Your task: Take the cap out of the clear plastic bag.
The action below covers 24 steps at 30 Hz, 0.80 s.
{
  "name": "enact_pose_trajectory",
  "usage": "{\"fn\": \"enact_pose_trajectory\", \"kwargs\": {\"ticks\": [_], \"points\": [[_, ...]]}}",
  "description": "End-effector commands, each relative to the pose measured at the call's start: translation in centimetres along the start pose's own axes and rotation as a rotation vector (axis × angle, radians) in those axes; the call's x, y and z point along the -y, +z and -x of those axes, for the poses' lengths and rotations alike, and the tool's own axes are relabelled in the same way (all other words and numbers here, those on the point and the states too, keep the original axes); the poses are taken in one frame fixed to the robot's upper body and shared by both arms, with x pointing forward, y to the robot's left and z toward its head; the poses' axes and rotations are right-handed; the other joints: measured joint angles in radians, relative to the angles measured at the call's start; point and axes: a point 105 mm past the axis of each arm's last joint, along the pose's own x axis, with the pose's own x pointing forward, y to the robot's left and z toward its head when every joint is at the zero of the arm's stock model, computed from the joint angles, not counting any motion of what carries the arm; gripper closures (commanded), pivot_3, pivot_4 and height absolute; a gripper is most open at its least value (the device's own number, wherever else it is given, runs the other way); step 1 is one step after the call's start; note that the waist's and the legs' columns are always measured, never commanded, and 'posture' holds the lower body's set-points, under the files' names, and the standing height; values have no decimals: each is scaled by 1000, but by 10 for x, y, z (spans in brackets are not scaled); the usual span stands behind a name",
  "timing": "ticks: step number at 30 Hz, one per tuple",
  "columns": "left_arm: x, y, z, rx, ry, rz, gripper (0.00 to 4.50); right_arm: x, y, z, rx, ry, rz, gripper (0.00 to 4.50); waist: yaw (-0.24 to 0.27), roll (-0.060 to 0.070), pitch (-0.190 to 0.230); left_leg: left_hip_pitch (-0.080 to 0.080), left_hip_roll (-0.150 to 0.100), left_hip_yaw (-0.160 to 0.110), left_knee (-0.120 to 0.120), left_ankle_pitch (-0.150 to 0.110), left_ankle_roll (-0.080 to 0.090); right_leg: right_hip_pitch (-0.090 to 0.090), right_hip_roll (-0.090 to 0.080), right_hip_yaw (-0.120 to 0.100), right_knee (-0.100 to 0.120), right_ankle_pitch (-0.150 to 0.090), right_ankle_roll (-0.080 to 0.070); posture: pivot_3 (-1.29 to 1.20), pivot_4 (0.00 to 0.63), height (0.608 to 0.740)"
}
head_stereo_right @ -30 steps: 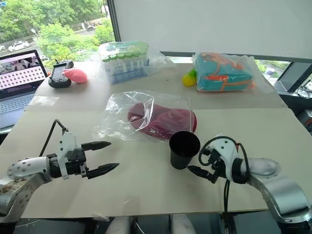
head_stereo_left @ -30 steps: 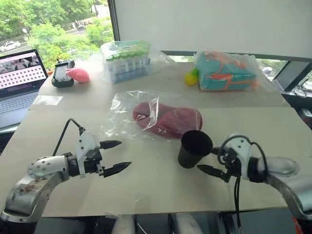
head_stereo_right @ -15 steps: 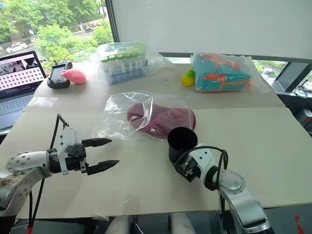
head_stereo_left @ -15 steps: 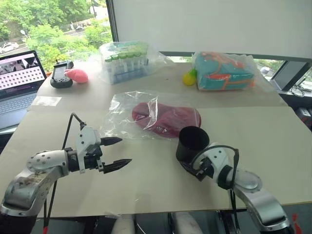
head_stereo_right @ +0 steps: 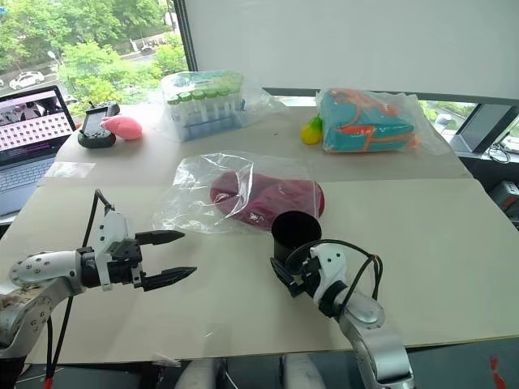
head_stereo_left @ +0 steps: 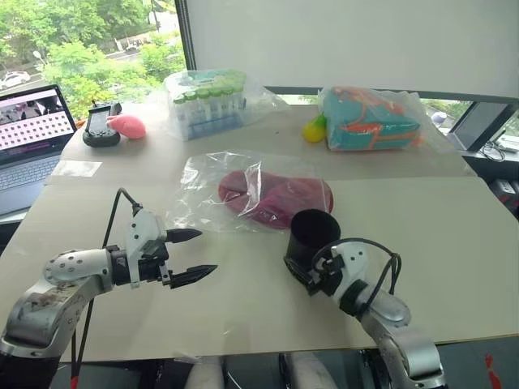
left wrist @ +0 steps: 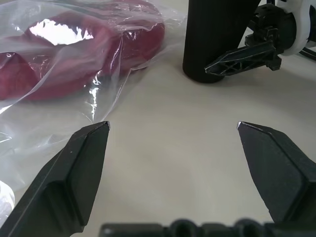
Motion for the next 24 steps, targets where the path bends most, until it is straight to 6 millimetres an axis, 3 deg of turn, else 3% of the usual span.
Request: {"fn": "enact_pose_trajectory", "kwargs": {"ticks": [1,4,8,9,14,22,24], "points": [[1,5,1,-1,0,-33,50,5,-4,-1,-21,-35,22,0,0,0,0,0,0,0,0,0,0,0,0,0,0,0,0,0,150,740],[1,5,2,-2,1,-33,50,5,-5,-2,-29,-30,49,0,0,0,0,0,0,0,0,0,0,0,0,0,0,0,0,0,150,740],[0,4,3,-6,6,-33,0,3,-6,-2,-42,-19,73,1134,0,0,0,1,0,0,0,0,0,0,0,0,0,0,0,0,150,740],[0,4,3,-7,7,-32,0,3,-6,-2,-41,-20,75,1246,0,0,0,1,0,0,0,0,0,0,0,0,0,0,0,0,150,740],[1,3,3,-11,9,-31,0,12,4,2,-26,-41,104,1326,0,0,0,1,0,0,0,0,0,0,0,0,0,0,0,0,150,740],[2,-1,3,-17,5,-19,0,23,53,38,-31,103,94,1326,9,1,1,-2,-2,0,1,0,0,0,-2,1,0,0,0,0,150,740],[2,-2,3,-18,3,-15,0,23,77,43,27,158,18,1326,5,1,1,-1,-1,0,1,0,0,0,-1,0,0,0,1,0,150,740]]}}
